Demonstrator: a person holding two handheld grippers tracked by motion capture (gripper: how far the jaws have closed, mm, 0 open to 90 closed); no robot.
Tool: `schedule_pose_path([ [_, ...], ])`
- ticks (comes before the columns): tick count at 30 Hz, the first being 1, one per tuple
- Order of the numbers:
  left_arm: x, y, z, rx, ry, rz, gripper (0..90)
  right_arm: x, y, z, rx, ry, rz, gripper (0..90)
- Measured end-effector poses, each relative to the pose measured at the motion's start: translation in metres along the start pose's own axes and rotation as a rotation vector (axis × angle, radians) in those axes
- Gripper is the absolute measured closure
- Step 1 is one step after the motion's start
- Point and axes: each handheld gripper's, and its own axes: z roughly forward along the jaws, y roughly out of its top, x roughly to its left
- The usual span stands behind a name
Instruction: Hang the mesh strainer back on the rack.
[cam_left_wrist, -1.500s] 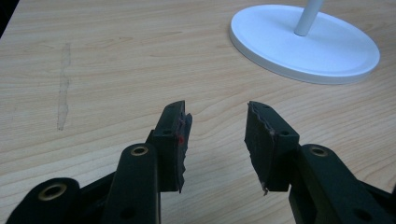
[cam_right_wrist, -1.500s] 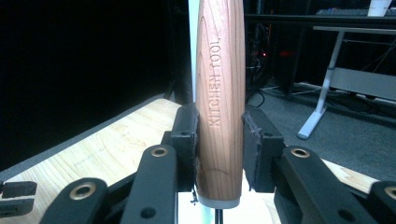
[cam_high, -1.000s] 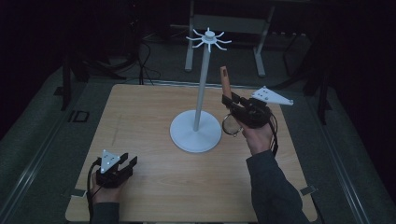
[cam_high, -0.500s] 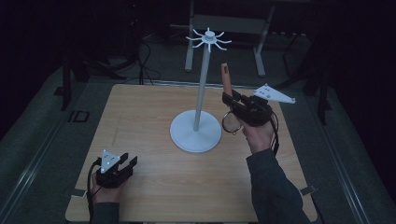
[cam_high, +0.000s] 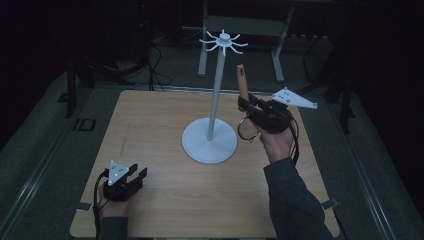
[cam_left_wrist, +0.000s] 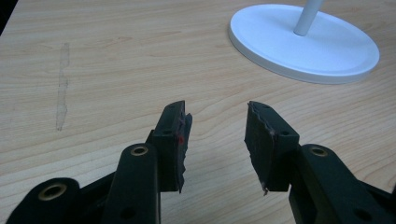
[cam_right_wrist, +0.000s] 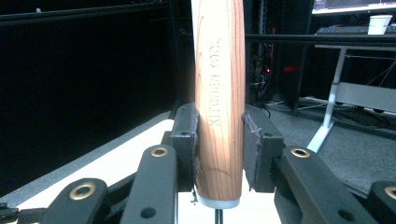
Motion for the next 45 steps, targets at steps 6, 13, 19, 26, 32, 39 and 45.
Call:
schedule_pose_path([
  [6, 0.000, 0.000, 0.000, -0.001, 0.000, -0.001, 58.6, 0.000, 0.003, -0.001, -0.008, 0.000, -0.001, 68.6],
  [13, 0.001, 0.000, 0.000, 0.000, 0.002, -0.001, 58.6, 0.000, 0.005, -0.002, -0.016, -0.001, 0.000, 68.6],
  [19, 0.001, 0.000, -0.001, -0.002, 0.002, -0.002, 58.6, 0.000, 0.006, -0.003, -0.023, -0.002, -0.001, 68.6],
  [26, 0.001, 0.000, -0.001, -0.003, 0.002, -0.003, 58.6, -0.001, 0.009, -0.004, -0.033, 0.003, 0.007, 68.6],
  [32, 0.001, 0.000, -0.001, -0.003, 0.003, -0.003, 58.6, -0.001, 0.012, -0.005, -0.043, 0.004, 0.005, 68.6],
  [39, 0.001, 0.000, -0.001, -0.005, 0.005, -0.006, 58.6, -0.001, 0.014, -0.006, -0.053, 0.007, 0.003, 68.6],
  [45, 0.001, 0.000, 0.000, -0.003, 0.004, -0.005, 58.6, 0.000, 0.015, -0.007, -0.061, 0.013, 0.005, 68.6],
])
